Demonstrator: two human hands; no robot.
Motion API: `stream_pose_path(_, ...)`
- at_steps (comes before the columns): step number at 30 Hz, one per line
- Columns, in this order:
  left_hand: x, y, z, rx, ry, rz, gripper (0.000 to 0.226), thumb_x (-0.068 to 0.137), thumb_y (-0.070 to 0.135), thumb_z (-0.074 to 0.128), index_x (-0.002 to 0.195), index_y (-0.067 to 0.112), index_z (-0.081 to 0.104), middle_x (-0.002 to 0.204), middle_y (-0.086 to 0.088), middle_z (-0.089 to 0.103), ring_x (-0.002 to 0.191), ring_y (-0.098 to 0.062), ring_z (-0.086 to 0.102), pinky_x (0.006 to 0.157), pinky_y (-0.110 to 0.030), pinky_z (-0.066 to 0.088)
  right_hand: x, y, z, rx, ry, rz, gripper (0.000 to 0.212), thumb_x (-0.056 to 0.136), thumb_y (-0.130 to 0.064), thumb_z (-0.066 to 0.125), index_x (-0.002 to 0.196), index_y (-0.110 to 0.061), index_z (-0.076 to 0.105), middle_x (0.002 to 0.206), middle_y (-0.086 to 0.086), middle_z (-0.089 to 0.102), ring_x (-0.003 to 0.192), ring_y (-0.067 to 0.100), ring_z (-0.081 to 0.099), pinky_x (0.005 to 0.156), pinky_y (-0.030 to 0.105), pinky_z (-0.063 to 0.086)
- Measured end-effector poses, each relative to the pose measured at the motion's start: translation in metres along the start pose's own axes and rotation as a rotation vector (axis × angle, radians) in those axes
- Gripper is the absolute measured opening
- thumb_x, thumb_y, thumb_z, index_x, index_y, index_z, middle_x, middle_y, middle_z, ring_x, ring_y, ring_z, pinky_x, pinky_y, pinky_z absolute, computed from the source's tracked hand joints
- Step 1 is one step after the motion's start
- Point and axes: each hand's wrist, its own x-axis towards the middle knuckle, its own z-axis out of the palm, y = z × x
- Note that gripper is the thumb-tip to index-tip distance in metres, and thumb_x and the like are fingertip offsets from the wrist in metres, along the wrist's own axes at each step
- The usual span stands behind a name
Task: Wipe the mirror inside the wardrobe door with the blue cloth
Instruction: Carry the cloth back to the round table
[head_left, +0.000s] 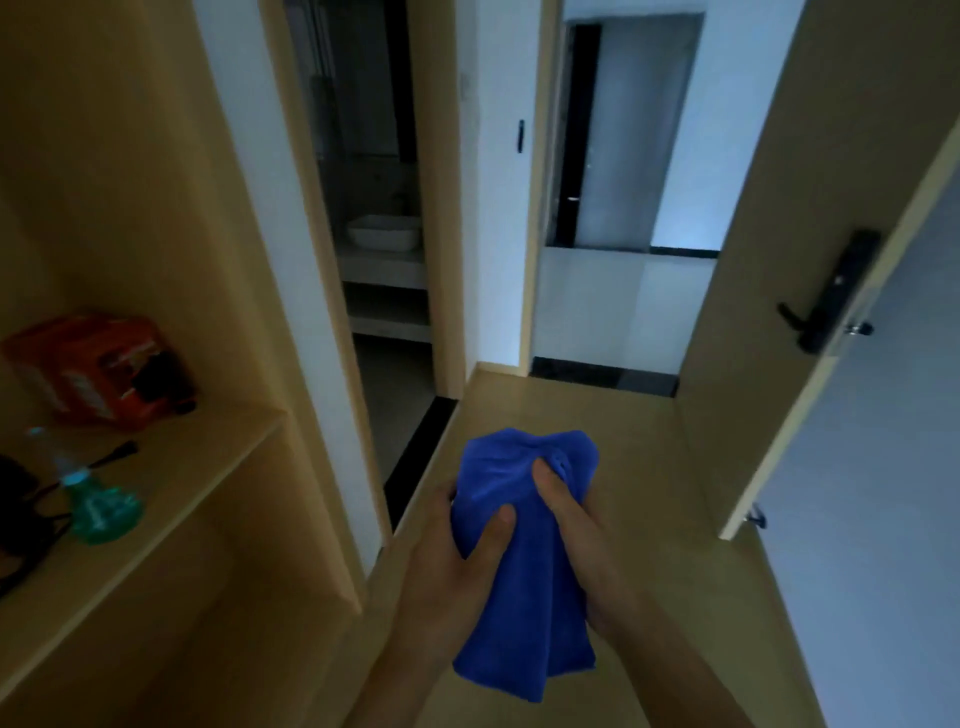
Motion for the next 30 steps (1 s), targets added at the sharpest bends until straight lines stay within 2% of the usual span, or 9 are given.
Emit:
stream_pose_path(4, -0.004, 0.011, 0.069, -0.049, -0.094, 0.004, 0.045, 0.079, 0.070, 0.061, 0.118, 0.053, 0.046, 0.104, 0.041, 0.061, 0.089, 0.018, 0.063, 0.064, -0.005, 0.049, -0.015, -0.011, -0.067, 0.011, 0.062, -0.038, 0.041, 0.087, -0.054, 0.066, 0.118, -0.028, 0.067, 0.109, -0.004, 0.076, 0.102, 0.015, 0.073, 0.095, 0.043, 0.056)
stream_pose_path(7, -0.008, 0.016, 0.118, -0.056, -0.186, 0.018, 0.056, 0.078, 0.072, 0.061, 0.125, 0.042, 0.051, 0.103, 0.033, 0.066, 0.087, 0.010, 0.068, 0.063, -0.008, 0.052, -0.030, -0.018, -0.116, 0.003, 0.191, -0.069, 0.037, 0.085, -0.053, 0.068, 0.114, -0.029, 0.067, 0.106, -0.004, 0.077, 0.099, 0.016, 0.073, 0.092, 0.042, 0.058)
stream_pose_path(10, -0.013, 0.020, 0.164, -0.040, -0.318, 0.000, 0.064, 0.078, 0.077, 0.062, 0.129, 0.041, 0.047, 0.102, 0.034, 0.066, 0.086, 0.008, 0.069, 0.067, -0.016, 0.055, -0.048, -0.021, -0.160, -0.052, 0.369, -0.111, 0.039, 0.085, -0.057, 0.067, 0.106, -0.025, 0.070, 0.099, 0.001, 0.077, 0.093, 0.019, 0.074, 0.086, 0.042, 0.060)
stream_pose_path(13, -0.024, 0.026, 0.204, -0.035, -0.460, 0.021, 0.060, 0.077, 0.072, 0.062, 0.128, 0.043, 0.045, 0.101, 0.042, 0.061, 0.086, 0.010, 0.067, 0.063, -0.011, 0.053, -0.072, -0.018, -0.196, -0.033, 0.461, -0.111, 0.034, 0.084, -0.060, 0.064, 0.103, -0.032, 0.070, 0.097, -0.004, 0.078, 0.089, 0.014, 0.075, 0.077, 0.032, 0.060)
stream_pose_path(16, -0.037, 0.028, 0.239, -0.043, -0.599, 0.038, 0.053, 0.078, 0.073, 0.062, 0.122, 0.047, 0.047, 0.101, 0.040, 0.063, 0.088, 0.011, 0.067, 0.064, -0.008, 0.051, -0.096, -0.014, -0.226, -0.026, 0.578, -0.096, 0.037, 0.088, -0.064, 0.062, 0.111, -0.035, 0.068, 0.102, -0.007, 0.077, 0.094, 0.012, 0.074, 0.084, 0.035, 0.059)
stream_pose_path(20, -0.056, 0.029, 0.279, -0.049, -0.755, 0.099, 0.051, 0.080, 0.075, 0.059, 0.120, 0.044, 0.052, 0.104, 0.029, 0.068, 0.092, 0.009, 0.066, 0.070, -0.009, 0.051, -0.129, -0.011, -0.249, 0.010, 0.786, -0.086, 0.049, 0.076, -0.070, 0.062, 0.110, -0.035, 0.066, 0.097, -0.014, 0.077, 0.089, 0.003, 0.073, 0.073, 0.023, 0.057)
stream_pose_path(23, -0.071, 0.028, 0.302, -0.068, -0.908, 0.092, 0.055, 0.077, 0.071, 0.062, 0.123, 0.041, 0.052, 0.103, 0.028, 0.068, 0.090, 0.006, 0.069, 0.068, -0.012, 0.054, -0.156, -0.007, -0.255, 0.014, 0.926, -0.086, 0.054, 0.076, -0.073, 0.065, 0.111, -0.031, 0.066, 0.100, -0.010, 0.077, 0.092, 0.006, 0.073, 0.083, 0.032, 0.059)
stream_pose_path(27, -0.093, 0.028, 0.319, -0.047, -1.148, 0.104, 0.044, 0.088, 0.063, 0.064, 0.125, 0.046, 0.048, 0.105, 0.034, 0.065, 0.089, 0.006, 0.069, 0.064, -0.014, 0.055, -0.195, 0.008, -0.253, 0.061, 1.137, -0.102, 0.031, 0.090, -0.051, 0.067, 0.114, -0.031, 0.064, 0.103, -0.008, 0.076, 0.095, 0.008, 0.073, 0.084, 0.033, 0.059)
stream_pose_path(30, -0.109, 0.024, 0.323, -0.037, -1.230, 0.106, 0.042, 0.091, 0.056, 0.065, 0.127, 0.045, 0.046, 0.101, 0.037, 0.065, 0.085, 0.007, 0.069, 0.067, -0.018, 0.054, -0.216, 0.015, -0.245, 0.078, 1.235, -0.091, 0.023, 0.092, -0.046, 0.065, 0.111, -0.033, 0.064, 0.101, -0.010, 0.076, 0.093, 0.007, 0.073, 0.079, 0.028, 0.058)
